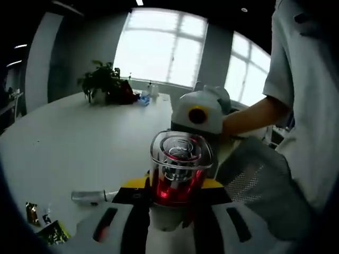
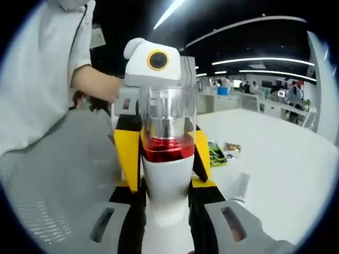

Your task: Arrange the skincare products in the storage area until every visible bottle or jar stands upright without overlapping.

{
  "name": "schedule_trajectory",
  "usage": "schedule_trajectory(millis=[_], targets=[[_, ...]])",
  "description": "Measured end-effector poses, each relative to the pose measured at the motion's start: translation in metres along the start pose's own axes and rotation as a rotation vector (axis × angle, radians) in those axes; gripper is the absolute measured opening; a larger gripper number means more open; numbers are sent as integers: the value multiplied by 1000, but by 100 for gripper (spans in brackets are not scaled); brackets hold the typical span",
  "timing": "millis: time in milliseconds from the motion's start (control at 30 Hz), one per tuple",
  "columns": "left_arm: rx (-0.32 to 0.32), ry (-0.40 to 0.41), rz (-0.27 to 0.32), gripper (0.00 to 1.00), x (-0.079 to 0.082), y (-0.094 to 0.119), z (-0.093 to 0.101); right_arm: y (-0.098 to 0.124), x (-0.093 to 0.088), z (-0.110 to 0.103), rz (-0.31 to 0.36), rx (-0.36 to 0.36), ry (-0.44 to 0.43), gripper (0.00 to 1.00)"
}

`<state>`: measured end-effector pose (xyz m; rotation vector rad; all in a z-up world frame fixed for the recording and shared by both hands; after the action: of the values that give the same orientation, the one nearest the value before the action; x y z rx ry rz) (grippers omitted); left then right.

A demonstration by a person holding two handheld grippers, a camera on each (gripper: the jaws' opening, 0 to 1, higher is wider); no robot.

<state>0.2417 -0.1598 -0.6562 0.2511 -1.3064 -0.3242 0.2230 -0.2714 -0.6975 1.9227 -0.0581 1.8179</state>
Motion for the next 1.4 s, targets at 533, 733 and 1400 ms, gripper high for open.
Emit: schedule_trajectory(millis=[533,733,1400], targets=[[-2,16,-16,27,-15,-23,-24,1,-22,17,-59,-15,18,29],[-6,14,-25,28,-17,-27,-26,1,-27,21,-81,-12,30,29],[95,35,26,29,-11,-20,-25,-2,-30,29,-134,-58,52,30]])
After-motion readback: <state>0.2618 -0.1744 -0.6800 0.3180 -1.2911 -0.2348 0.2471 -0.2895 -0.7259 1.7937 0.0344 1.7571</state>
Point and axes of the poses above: the point that each gripper's makers call its tool centre point, and the gripper's own axes: y roughly backward along the fingers, z roughly to its right, x roughly out of its top, the point moved 9 cm from there along y, roughly backward along the fingers, and after that the axes turned 5 degrees about -x, right-handed, at the moved point
